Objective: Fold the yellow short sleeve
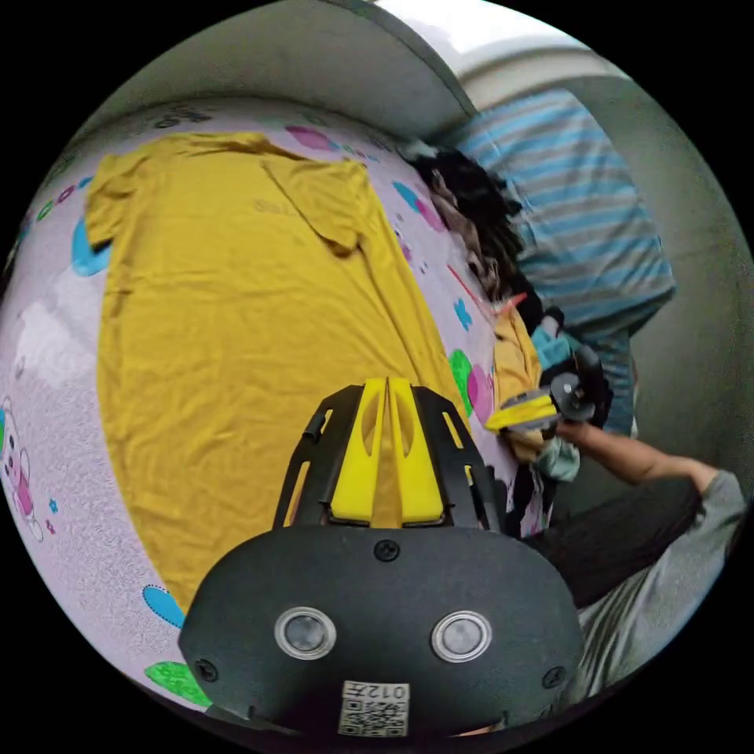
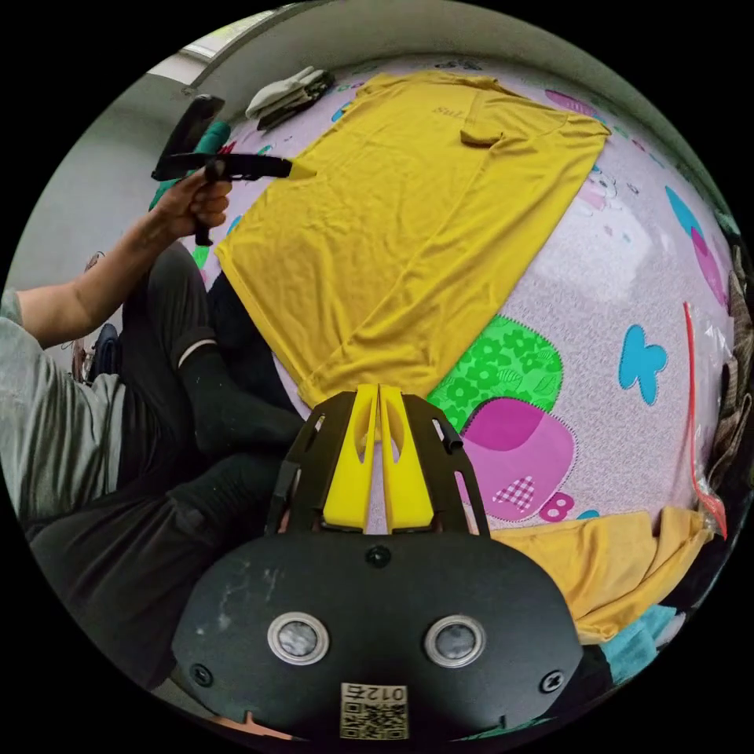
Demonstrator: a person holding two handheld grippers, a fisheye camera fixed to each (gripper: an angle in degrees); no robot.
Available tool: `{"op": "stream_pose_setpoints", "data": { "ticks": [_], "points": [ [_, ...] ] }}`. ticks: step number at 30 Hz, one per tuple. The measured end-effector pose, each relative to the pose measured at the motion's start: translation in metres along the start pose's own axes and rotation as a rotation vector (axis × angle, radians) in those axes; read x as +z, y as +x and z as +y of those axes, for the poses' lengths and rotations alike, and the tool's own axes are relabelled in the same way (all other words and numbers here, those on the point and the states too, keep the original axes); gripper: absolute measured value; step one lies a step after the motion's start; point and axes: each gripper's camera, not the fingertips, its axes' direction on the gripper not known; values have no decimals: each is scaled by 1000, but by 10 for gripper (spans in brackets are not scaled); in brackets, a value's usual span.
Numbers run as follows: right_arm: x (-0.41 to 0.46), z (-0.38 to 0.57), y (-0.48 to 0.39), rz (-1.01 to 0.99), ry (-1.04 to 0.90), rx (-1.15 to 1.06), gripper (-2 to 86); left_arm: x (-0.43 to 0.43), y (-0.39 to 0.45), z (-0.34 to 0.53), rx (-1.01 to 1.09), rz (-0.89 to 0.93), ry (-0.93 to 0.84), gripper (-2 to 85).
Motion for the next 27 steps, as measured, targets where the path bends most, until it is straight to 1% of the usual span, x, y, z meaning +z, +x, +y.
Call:
{"op": "stream_pose_setpoints", "data": {
  "ticks": [1,4,6,9,14,17,21,23,27],
  "points": [
    [-5,-13,-2,7,1,-9,-8,-25,-26,-6,-101,-8,93,12],
    [-15,-54,-8,23,-20,-68,-8,-71,-75,-20,-281,-96,247,17],
    [-21,-87,-7,35,0,-86,-8,-89,-94,-29,-338,-131,296,21],
    [-29,-156,1,-4,96,-84,-7,-102,-118,-42,-411,-148,311,29],
    [-23,-298,-3,29,285,-118,-6,-116,-138,-57,-479,-135,332,34],
    [-14,-371,-26,91,332,-198,-3,-126,-142,-63,-507,-133,347,34],
    [0,-449,-54,159,360,-248,6,-142,-140,-63,-544,-151,363,31],
    [9,-497,-73,197,353,-283,21,-147,-138,-62,-556,-158,375,28],
    [21,-561,-94,252,306,-301,47,-158,-137,-61,-583,-139,381,14]
  ]
}}
